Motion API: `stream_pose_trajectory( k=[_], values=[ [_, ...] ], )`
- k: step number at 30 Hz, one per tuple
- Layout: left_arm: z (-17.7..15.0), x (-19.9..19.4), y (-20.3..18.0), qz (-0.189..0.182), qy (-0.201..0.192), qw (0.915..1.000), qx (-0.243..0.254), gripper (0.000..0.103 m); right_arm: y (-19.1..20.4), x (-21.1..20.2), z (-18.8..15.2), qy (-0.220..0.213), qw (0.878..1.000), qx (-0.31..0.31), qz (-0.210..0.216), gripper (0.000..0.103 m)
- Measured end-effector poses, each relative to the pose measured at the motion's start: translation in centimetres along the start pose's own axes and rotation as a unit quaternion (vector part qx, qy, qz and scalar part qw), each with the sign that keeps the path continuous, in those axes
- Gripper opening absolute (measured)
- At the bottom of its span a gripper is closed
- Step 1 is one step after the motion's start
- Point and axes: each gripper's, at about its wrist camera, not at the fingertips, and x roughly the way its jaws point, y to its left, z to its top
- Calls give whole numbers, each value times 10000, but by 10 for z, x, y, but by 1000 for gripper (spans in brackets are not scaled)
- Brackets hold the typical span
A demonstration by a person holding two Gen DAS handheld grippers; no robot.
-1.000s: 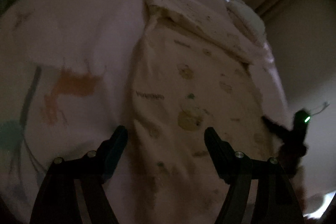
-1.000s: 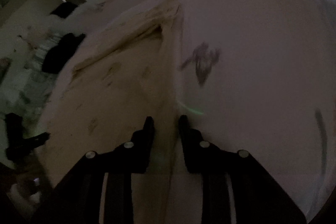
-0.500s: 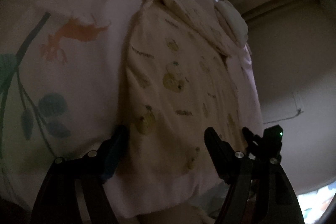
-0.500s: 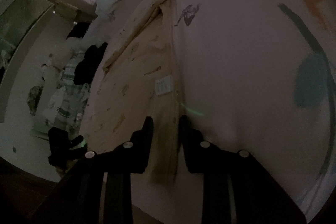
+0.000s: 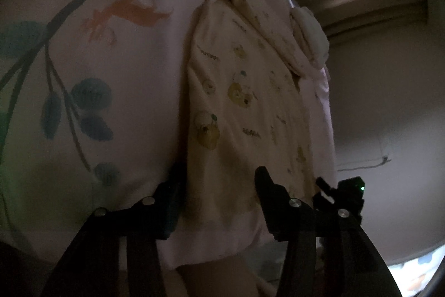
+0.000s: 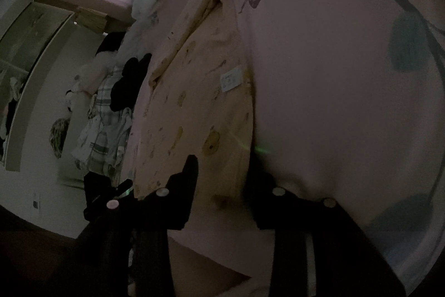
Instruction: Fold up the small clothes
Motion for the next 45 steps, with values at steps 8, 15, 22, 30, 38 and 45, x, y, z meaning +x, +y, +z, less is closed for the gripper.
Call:
stream_pose_trajectory(
  k=[8, 15, 22, 30, 38, 45],
  values=[
    [0, 1, 2, 703, -119, 9975, 16, 9, -15, -1, -5, -161, 9998, 112, -91, 5],
    [2, 4, -17, 1026, -169, 9937, 407, 4, 2, -4, -5, -274, 9991, -232, -226, 8],
    [7, -1, -41, 1326, -521, 9871, 729, 4, 18, -14, 6, -566, 9978, -346, 26, 8],
    [18, -9, -75, 1230, -860, 9825, 1106, 4, 45, -23, 17, -786, 9943, -711, 125, 8],
    [38, -20, -99, 1118, -1340, 9773, 1198, 4, 62, -30, 34, -1095, 9898, -869, 289, 8],
    [61, -27, -106, 976, -1751, 9749, 972, 4, 74, -37, 57, -1382, 9852, -874, 516, 8]
  ],
)
